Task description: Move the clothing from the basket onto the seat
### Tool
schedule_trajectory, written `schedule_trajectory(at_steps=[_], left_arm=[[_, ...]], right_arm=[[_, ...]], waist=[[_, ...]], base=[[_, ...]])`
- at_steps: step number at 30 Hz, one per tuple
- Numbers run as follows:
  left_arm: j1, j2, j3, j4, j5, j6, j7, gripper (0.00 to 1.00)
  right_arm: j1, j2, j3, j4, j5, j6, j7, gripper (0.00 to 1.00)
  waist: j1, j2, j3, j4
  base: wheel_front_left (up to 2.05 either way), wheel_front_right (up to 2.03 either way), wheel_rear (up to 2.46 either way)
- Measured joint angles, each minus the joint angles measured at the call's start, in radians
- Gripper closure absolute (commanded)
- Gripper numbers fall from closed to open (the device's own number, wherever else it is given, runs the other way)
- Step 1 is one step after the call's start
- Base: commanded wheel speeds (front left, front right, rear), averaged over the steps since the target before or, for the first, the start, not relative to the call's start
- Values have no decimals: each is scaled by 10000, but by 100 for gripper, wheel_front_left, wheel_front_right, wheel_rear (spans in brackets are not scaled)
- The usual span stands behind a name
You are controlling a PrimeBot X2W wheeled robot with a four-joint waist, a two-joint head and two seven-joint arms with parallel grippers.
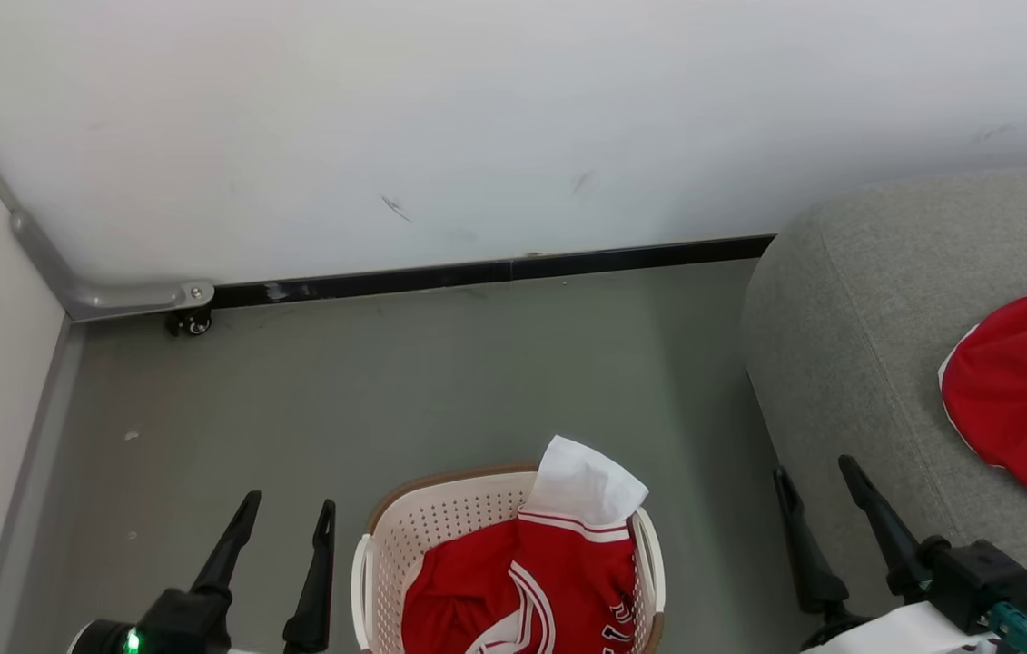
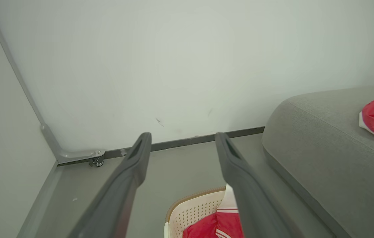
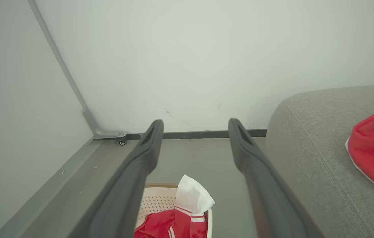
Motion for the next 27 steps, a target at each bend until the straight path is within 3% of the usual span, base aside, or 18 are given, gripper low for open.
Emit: schedule_trajectory(at_steps=[27], left_arm=[[-2364, 268, -1553, 1273, 1045, -1231, 646, 0]], right_arm=[[-414, 38, -734, -1313, -437, 0, -176, 0]], waist=[[0, 0, 1921, -541]], base=[[0, 0, 0]])
